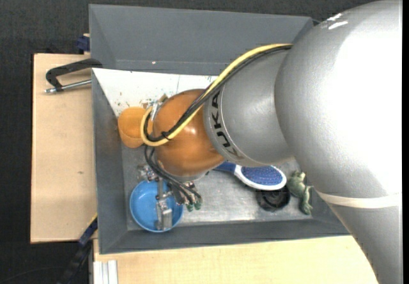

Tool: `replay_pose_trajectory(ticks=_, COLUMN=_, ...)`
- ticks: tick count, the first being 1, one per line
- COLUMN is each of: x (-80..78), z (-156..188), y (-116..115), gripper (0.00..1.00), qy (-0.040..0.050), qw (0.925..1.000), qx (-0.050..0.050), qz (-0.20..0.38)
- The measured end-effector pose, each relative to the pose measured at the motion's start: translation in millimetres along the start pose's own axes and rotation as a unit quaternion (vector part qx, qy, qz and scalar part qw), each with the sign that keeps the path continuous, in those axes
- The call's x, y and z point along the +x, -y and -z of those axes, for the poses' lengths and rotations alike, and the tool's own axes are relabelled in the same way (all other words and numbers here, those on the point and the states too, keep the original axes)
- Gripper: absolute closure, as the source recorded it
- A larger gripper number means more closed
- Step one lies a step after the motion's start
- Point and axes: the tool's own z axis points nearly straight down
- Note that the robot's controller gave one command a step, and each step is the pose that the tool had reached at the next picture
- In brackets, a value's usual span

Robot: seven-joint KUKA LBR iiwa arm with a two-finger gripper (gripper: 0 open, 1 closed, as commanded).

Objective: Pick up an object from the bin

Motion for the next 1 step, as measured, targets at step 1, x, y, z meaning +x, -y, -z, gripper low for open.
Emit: replay_pose_trajectory(ticks=1, x=-3.3, z=3.8, y=0.7, gripper=1.00, qy=0.0056, qw=1.0000, qx=0.000, qz=-0.001)
